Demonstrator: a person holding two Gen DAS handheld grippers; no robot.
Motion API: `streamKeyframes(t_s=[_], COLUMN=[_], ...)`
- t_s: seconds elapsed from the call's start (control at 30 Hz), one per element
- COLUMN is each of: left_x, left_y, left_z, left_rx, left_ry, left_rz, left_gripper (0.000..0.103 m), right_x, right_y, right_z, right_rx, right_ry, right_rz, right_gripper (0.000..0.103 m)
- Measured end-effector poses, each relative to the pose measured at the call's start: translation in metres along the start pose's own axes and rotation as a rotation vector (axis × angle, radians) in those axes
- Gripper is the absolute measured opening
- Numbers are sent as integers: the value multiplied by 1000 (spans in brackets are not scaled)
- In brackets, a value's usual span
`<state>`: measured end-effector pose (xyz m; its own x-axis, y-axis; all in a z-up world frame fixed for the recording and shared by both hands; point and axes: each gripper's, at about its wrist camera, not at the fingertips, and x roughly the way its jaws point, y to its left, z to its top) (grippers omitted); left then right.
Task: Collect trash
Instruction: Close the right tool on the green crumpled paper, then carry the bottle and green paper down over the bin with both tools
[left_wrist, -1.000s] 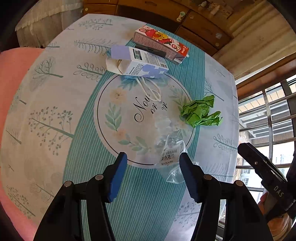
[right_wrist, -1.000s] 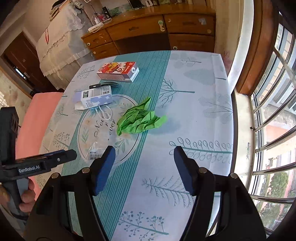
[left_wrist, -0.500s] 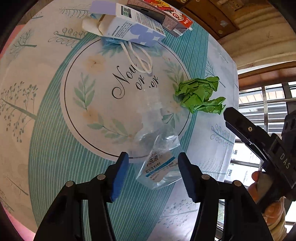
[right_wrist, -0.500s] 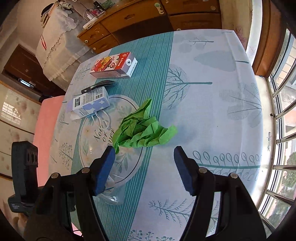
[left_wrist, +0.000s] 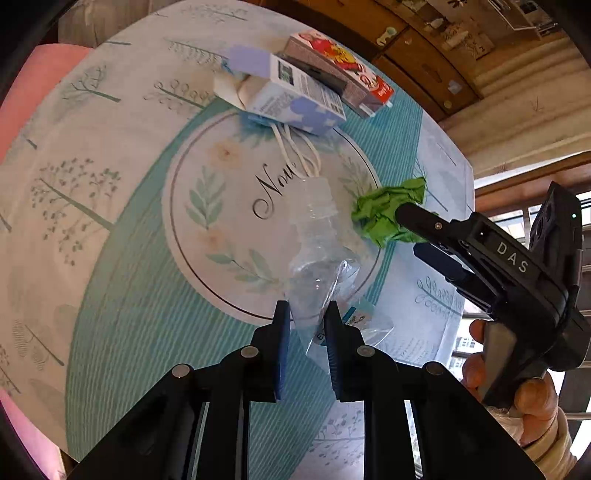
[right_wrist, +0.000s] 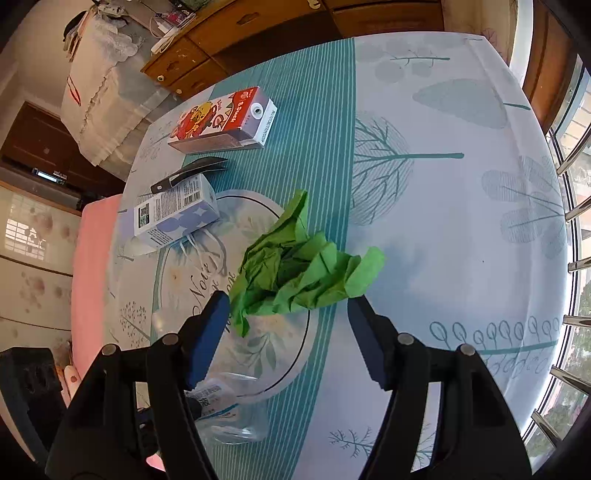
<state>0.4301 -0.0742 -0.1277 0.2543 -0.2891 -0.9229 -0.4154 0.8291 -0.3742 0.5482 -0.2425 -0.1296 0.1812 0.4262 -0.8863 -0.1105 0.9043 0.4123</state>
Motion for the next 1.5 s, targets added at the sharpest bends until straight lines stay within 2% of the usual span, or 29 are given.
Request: streamKeyframes(t_s=[0.13, 0.27, 0.3, 0.37, 0.5, 0.67, 0.93, 1.1, 1.27, 1.5], left_x=[-16, -21, -24, -35, -59, -83, -113, -141, -176, -214], left_y=[6, 13, 16, 26, 37, 50, 68, 85, 101, 141], left_z=[2, 4, 4, -2, -8, -22, -53, -75, -99, -137], left_rx=[-10, -40, -47, -57, -48, -18, 33, 97, 214, 401], left_ry=[-50, -79, -84, -90, -103, -125, -131, -126, -130, -108], left_rz=[45, 75, 81, 82, 99, 102, 85, 61, 29, -33], left_gripper=[18, 18, 18, 18, 18, 18, 18, 18, 18, 18], right_x=[9, 20, 21, 23, 21, 9, -26, -54, -76, -101], right_y=[0, 11, 15, 23, 31, 34, 46, 69, 92, 126], right_z=[5, 7, 6, 5, -2, -21, -86, -135, -188, -279], right_rx=[43, -8, -33, -78, -125, -174, -237, -244, -197, -109], right_ry=[8, -1, -5, -8, -27, -21, -3, -23, -56, -152], right_rz=[-15, -77, -89, -89, -102, -114, -120, -117, -120, -159], right_gripper=[64, 64, 63, 47, 41, 39, 39, 39, 39, 39])
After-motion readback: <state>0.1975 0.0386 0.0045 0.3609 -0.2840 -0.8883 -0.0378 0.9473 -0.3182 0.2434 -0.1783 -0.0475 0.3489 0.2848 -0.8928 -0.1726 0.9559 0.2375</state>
